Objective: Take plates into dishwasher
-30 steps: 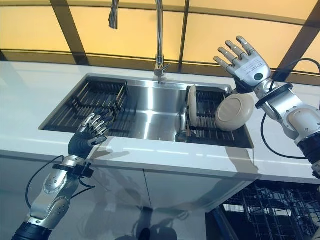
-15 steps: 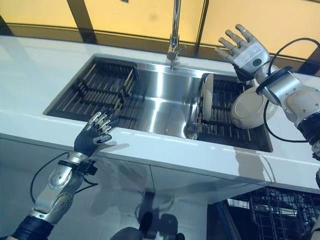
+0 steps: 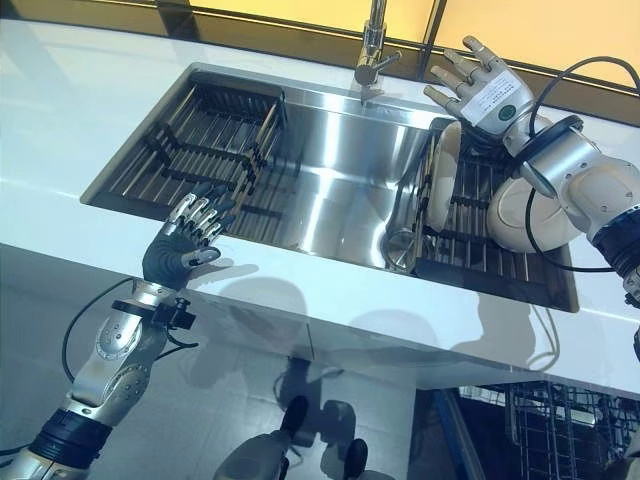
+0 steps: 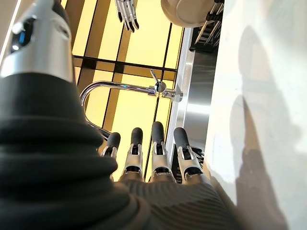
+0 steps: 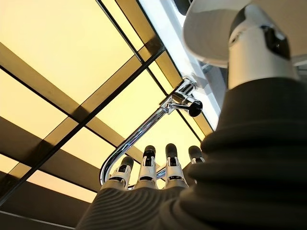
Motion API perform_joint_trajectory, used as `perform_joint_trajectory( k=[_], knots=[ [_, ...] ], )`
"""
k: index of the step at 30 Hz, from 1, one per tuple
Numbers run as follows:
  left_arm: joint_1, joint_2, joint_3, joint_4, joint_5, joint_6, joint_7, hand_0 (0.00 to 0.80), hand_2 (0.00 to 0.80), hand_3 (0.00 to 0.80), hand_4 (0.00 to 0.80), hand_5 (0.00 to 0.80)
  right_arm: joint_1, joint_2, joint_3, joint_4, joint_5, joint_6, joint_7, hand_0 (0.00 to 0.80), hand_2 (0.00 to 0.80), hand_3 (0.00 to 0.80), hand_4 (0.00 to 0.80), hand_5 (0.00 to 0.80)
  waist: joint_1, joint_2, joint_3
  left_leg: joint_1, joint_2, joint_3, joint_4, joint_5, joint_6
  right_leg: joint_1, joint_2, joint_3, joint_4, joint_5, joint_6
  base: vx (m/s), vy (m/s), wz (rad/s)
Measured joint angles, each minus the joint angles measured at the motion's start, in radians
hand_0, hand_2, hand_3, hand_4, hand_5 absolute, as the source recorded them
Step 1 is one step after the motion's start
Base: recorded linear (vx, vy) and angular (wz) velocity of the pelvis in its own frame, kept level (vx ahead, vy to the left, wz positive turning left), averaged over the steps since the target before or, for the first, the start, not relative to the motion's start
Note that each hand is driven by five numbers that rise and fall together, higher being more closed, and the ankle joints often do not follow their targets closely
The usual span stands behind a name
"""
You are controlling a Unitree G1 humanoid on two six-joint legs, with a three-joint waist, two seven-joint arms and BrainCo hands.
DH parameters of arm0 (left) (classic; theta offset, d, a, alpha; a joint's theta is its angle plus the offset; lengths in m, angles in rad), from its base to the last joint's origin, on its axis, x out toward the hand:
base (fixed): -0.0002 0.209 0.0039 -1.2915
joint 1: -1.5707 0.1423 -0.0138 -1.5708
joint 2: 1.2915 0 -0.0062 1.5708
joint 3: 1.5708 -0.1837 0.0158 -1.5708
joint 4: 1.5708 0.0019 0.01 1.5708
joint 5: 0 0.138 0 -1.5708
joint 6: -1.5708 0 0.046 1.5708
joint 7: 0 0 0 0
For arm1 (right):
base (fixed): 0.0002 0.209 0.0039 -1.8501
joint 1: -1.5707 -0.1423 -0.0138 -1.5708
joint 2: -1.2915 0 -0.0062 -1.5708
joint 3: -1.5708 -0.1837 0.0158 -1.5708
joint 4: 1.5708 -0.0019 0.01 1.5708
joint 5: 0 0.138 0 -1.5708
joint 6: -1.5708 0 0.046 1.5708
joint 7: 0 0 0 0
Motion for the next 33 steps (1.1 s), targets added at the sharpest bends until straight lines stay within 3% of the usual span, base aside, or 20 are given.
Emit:
perform_joint_trajectory(
  k=[17, 18, 19, 33],
  knots=[
    [-0.025, 0.017, -0.012, -0.001, -0.012, -0.064, 0.002, 0.000, 0.000, 0.000, 0.000, 0.000, -0.044, 0.013, 0.098, 0.011, -0.068, -0.010, 0.039, 0.000, 0.000, 0.000, 0.000, 0.000, 0.000, 0.000, 0.021, -0.028, 0.004, -0.008, 0.000, 0.006, -0.005, -0.025, 0.006, 0.000, 0.000, 0.002, -0.003, -0.026, 0.002, 0.01],
    [-0.026, 0.018, -0.012, -0.001, -0.012, -0.065, 0.002, 0.000, 0.000, 0.000, 0.000, 0.000, -0.051, 0.013, 0.108, 0.011, -0.075, -0.016, 0.039, 0.326, 0.326, 0.326, 0.326, 0.326, 0.000, -0.001, 0.022, -0.028, 0.005, -0.008, 0.000, 0.007, -0.005, -0.025, 0.006, 0.000, 0.000, 0.002, -0.003, 0.000, 0.000, 0.00],
    [-0.028, 0.018, -0.012, -0.001, -0.012, -0.065, 0.002, 0.000, 0.000, 0.000, 0.000, 0.000, -0.052, 0.013, 0.109, 0.011, -0.079, -0.025, 0.039, 0.791, 0.791, 0.791, 0.791, 0.791, 0.000, -0.001, 0.023, -0.028, 0.006, -0.008, 0.000, 0.007, -0.005, -0.025, 0.006, 0.000, 0.000, 0.002, -0.003, 0.000, 0.000, 0.00],
    [-0.031, 0.033, -0.017, 0.000, -0.041, -0.077, 0.000, 0.000, 0.000, 0.000, 0.000, 0.000, -0.075, 0.012, 0.148, 0.015, -0.116, -0.054, 0.040, 0.800, 0.800, 0.800, 0.800, 0.800, 0.000, -0.002, 0.026, -0.028, 0.008, -0.008, 0.000, 0.007, -0.005, -0.025, 0.006, 0.000, 0.000, 0.002, -0.003, 0.000, 0.000, 0.00]
  ],
)
